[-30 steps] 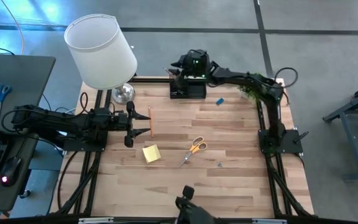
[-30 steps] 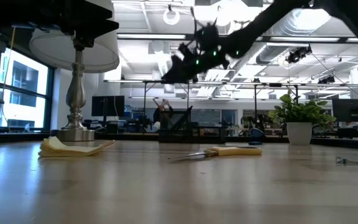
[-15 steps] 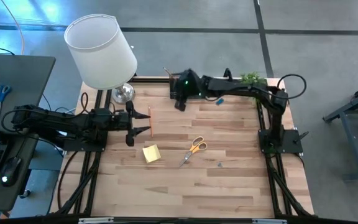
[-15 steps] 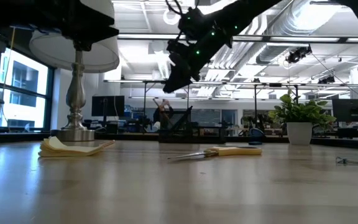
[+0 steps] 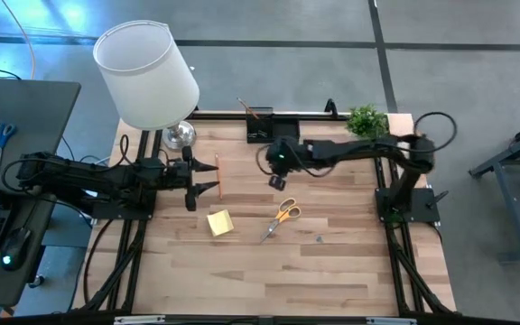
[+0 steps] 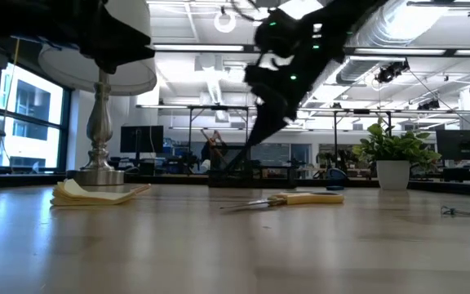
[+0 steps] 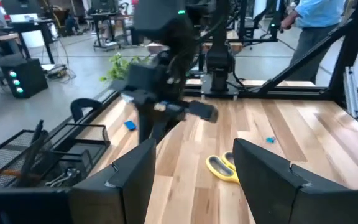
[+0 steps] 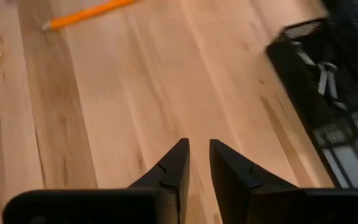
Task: Pick and place office supplies into organizer
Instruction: Put the blue binder clip into the desk organizer
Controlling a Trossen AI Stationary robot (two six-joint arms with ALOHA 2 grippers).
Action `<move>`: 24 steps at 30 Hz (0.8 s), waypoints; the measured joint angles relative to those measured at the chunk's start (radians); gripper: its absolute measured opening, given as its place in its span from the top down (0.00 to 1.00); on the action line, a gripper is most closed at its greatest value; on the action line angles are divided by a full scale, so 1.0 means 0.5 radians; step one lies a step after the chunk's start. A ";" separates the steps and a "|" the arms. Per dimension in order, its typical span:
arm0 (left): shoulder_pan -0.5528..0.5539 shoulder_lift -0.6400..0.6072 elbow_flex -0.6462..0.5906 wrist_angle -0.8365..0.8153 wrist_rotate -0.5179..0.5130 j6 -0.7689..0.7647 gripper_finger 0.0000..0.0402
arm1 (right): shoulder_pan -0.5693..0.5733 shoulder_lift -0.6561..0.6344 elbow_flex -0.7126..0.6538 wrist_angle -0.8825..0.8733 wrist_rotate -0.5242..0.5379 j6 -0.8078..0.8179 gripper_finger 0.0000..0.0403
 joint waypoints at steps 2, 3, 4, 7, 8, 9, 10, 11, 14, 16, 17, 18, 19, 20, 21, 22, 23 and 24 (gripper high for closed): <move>0.000 0.000 0.000 0.006 -0.057 -0.006 0.49 | 0.013 -0.126 -0.182 0.135 0.059 0.087 0.87; 0.000 0.000 0.000 0.012 -0.078 -0.014 0.49 | 0.017 -0.189 -0.261 0.189 0.099 0.122 0.87; 0.000 0.000 0.000 0.015 -0.096 -0.030 0.49 | 0.023 -0.252 -0.335 0.213 0.154 0.151 0.87; 0.001 0.000 0.000 0.015 -0.105 -0.049 0.49 | 0.026 -0.410 -0.552 0.216 0.379 0.320 0.87; 0.001 0.000 0.000 0.014 -0.105 -0.050 0.49 | 0.022 -0.452 -0.623 0.215 0.428 0.397 0.86; 0.000 0.000 0.000 0.014 -0.105 -0.050 0.49 | 0.020 -0.491 -0.694 0.220 0.460 0.470 0.86; 0.000 0.000 0.000 0.014 -0.105 -0.051 0.49 | 0.019 -0.523 -0.759 0.246 0.472 0.530 0.86; 0.000 0.000 0.000 0.014 -0.105 -0.051 0.49 | 0.018 -0.556 -0.822 0.284 0.452 0.581 0.85; 0.000 0.000 0.000 0.014 -0.105 -0.051 0.49 | 0.061 -0.628 -0.978 0.376 0.305 0.669 0.83; 0.000 0.000 0.000 0.013 -0.105 -0.050 0.49 | 0.113 -0.676 -1.035 0.406 0.182 0.718 0.82; 0.000 0.000 0.000 0.005 -0.105 -0.050 0.49 | 0.147 -0.703 -1.055 0.405 0.132 0.744 0.82; 0.000 0.000 0.000 -0.003 -0.105 -0.049 0.49 | 0.185 -0.726 -1.067 0.410 0.079 0.774 0.82; 0.000 0.000 0.000 -0.016 -0.105 -0.049 0.49 | 0.229 -0.753 -1.082 0.411 0.031 0.805 0.82; 0.000 0.000 0.000 -0.024 -0.105 -0.049 0.49 | 0.274 -0.780 -1.090 0.398 0.010 0.834 0.82; 0.001 0.000 0.000 -0.029 -0.106 -0.048 0.49 | 0.325 -0.802 -1.088 0.390 0.000 0.864 0.82; 0.000 0.000 0.000 -0.040 -0.106 -0.047 0.49 | 0.380 -0.824 -1.086 0.387 0.011 0.890 0.82; 0.000 0.000 0.000 -0.046 -0.106 -0.047 0.49 | 0.433 -0.845 -1.084 0.389 0.042 0.922 0.82; 0.001 0.001 0.000 -0.046 -0.106 -0.047 0.49 | 0.487 -0.864 -1.083 0.387 0.077 0.956 0.82</move>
